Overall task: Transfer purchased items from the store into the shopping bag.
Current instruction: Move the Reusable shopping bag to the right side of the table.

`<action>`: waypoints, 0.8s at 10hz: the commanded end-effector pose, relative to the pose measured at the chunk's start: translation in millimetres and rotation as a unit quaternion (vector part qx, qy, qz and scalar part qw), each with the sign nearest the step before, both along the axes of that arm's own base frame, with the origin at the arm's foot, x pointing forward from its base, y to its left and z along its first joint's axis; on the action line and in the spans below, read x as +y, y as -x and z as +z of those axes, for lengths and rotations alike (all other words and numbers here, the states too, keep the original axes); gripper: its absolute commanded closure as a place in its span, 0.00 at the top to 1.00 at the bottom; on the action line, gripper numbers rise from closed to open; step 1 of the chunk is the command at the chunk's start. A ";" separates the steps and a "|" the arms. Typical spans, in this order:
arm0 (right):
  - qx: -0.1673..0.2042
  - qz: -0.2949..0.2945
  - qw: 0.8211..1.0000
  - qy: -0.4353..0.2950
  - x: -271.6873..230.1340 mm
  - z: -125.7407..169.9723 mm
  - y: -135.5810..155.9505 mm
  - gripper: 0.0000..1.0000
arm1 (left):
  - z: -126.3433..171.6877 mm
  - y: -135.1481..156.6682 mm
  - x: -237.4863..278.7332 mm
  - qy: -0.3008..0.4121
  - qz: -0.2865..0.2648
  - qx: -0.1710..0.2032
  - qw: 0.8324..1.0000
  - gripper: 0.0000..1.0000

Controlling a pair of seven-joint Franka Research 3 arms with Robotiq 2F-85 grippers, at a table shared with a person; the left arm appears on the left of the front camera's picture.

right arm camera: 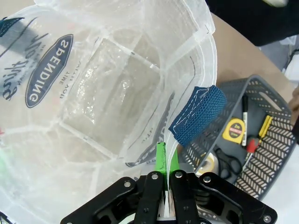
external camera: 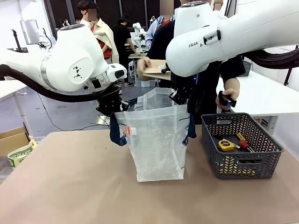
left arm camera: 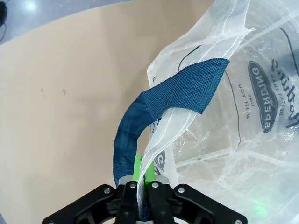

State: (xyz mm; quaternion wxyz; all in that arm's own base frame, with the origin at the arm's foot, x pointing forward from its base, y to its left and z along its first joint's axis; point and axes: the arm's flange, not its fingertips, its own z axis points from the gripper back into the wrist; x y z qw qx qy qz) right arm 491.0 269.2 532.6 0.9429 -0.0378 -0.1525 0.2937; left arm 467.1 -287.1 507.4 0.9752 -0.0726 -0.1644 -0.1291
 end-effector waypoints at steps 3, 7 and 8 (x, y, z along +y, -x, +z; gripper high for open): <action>0.004 -0.001 1.000 0.002 -0.9 -3.3 0.2 0.00 | 0.2 0.6 1.0 0.000 0.002 0.000 1.000 0.00; 0.004 -0.001 1.000 0.002 -0.9 -3.3 0.2 0.00 | 0.2 0.6 1.0 0.000 0.002 0.000 1.000 0.00; 0.004 -0.001 1.000 0.002 -0.9 -3.3 0.2 0.00 | 0.2 0.6 1.0 0.000 0.002 0.000 1.000 0.00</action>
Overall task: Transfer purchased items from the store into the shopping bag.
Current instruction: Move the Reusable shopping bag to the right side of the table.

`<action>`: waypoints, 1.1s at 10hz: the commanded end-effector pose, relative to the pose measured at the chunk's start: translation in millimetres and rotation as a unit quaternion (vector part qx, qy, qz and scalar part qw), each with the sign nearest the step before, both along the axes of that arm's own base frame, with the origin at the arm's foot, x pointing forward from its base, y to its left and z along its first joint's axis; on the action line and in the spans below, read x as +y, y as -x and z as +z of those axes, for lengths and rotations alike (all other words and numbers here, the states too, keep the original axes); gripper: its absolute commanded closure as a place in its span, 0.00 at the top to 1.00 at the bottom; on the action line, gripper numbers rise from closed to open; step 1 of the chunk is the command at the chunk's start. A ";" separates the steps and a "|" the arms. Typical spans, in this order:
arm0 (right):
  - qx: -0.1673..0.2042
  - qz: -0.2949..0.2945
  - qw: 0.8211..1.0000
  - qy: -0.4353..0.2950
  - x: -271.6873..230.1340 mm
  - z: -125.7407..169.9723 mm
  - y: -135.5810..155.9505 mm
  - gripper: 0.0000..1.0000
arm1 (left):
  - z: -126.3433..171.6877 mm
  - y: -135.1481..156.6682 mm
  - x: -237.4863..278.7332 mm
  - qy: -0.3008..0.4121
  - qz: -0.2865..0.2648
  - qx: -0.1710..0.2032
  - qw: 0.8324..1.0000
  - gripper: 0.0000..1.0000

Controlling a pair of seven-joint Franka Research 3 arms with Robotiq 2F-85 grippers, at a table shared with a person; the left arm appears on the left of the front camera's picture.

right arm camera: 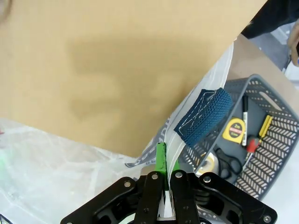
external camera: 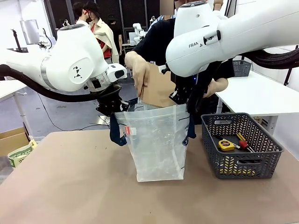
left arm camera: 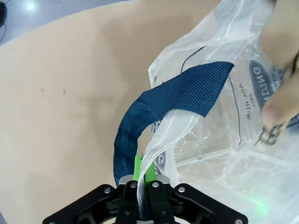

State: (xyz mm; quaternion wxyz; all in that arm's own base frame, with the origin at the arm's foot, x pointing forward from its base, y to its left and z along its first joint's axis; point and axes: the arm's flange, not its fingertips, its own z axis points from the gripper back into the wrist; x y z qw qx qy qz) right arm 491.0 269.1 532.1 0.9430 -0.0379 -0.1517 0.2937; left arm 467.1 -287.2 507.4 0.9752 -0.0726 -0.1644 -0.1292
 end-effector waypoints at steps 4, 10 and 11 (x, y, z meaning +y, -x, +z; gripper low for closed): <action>0.003 -0.001 1.000 0.002 -0.9 -2.8 0.3 0.00 | 0.1 0.6 1.1 0.000 0.002 0.000 1.000 0.00; 0.003 -0.005 1.000 -0.005 -0.8 0.6 -0.5 0.00 | 0.0 0.0 0.0 0.000 0.000 0.000 1.000 0.00; 0.007 -0.009 1.000 -0.010 -2.8 1.4 -0.8 0.00 | 2.4 -0.1 1.4 0.008 0.006 -0.003 1.000 0.00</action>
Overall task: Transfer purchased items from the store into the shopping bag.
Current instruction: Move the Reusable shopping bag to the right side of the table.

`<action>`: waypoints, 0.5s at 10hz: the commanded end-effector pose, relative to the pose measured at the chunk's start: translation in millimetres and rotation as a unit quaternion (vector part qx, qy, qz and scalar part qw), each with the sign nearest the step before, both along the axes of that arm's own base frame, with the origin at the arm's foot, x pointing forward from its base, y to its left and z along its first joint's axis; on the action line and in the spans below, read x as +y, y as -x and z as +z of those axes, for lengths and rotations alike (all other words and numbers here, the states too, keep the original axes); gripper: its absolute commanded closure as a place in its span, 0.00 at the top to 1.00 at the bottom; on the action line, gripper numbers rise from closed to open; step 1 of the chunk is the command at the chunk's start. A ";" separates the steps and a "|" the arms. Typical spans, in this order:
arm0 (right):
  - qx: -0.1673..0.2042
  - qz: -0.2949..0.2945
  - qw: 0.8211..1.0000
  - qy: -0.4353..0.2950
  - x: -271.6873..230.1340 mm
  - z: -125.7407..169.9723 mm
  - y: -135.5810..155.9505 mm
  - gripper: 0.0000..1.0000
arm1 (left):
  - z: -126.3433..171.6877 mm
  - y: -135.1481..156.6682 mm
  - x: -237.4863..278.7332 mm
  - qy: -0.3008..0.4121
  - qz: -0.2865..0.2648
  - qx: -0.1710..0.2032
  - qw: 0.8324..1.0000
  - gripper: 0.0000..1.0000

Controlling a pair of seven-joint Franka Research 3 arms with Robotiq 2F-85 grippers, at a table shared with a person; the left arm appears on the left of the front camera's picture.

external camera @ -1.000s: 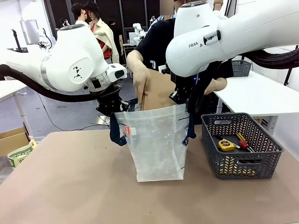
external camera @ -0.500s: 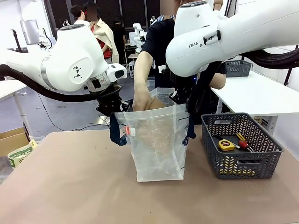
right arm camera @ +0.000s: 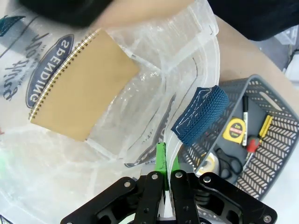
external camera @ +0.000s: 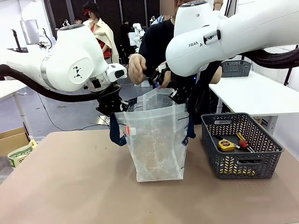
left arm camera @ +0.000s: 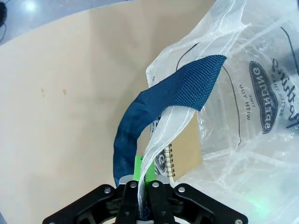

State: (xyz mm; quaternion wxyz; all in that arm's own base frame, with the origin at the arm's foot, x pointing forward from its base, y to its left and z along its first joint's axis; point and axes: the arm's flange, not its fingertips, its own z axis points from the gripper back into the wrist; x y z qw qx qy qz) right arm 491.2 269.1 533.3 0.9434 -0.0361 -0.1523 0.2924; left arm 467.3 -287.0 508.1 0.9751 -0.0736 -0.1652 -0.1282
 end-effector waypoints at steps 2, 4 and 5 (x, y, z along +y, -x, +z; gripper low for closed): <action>0.012 -0.015 1.000 -0.023 -7.0 1.4 -1.5 0.00 | 6.8 1.5 1.6 0.014 0.012 -0.013 1.000 0.00; 0.010 -0.020 0.999 -0.032 -8.7 0.0 -2.5 0.00 | 9.9 3.1 3.1 0.017 0.014 -0.021 1.000 0.00; 0.009 -0.022 0.999 -0.036 -8.6 -0.5 -3.0 0.00 | 10.4 2.5 4.5 0.016 0.018 -0.023 0.999 0.00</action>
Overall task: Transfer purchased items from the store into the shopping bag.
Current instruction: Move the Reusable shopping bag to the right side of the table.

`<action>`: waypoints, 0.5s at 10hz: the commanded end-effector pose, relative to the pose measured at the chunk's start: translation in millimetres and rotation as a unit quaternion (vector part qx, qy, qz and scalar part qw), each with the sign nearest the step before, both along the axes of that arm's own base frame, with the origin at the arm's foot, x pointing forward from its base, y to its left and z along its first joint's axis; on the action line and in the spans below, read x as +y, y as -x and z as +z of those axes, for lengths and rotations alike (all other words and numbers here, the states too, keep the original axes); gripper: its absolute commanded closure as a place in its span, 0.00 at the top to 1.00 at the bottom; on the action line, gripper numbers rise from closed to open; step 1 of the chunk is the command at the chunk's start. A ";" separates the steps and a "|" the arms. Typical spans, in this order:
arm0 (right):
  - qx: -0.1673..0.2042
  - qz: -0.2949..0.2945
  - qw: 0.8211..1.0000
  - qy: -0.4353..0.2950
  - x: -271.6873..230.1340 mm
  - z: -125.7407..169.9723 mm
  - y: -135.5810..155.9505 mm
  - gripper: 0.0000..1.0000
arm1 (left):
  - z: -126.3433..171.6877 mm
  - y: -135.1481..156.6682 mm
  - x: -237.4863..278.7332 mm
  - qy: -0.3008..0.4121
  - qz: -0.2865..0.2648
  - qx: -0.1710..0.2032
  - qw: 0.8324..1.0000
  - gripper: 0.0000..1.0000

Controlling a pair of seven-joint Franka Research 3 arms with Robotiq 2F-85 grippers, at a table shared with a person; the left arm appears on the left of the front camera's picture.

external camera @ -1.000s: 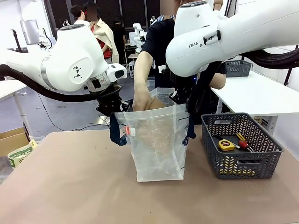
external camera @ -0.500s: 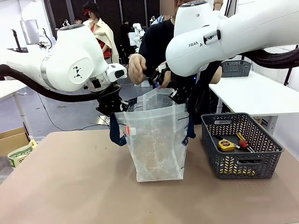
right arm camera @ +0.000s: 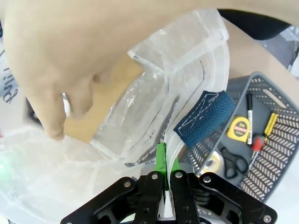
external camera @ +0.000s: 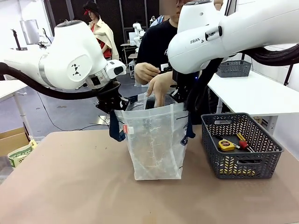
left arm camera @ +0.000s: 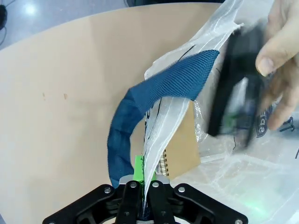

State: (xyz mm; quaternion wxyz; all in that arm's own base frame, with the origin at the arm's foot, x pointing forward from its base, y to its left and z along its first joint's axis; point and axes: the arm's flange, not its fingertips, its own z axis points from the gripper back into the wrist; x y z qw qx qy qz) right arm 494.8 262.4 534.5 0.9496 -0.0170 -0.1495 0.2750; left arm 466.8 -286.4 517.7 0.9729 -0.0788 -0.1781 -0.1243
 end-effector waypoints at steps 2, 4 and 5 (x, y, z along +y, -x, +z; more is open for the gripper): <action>0.000 -0.009 1.000 -0.017 -2.5 -2.0 1.2 0.00 | 2.9 1.0 3.9 0.008 0.017 -0.012 1.000 0.00; -0.003 -0.010 1.000 -0.017 -3.7 -1.7 2.0 0.00 | 3.3 0.2 4.5 0.010 0.018 -0.010 1.000 0.00; -0.004 -0.011 1.000 -0.017 -3.9 -1.8 2.0 0.00 | 4.5 0.3 4.7 0.012 0.017 -0.009 1.000 0.00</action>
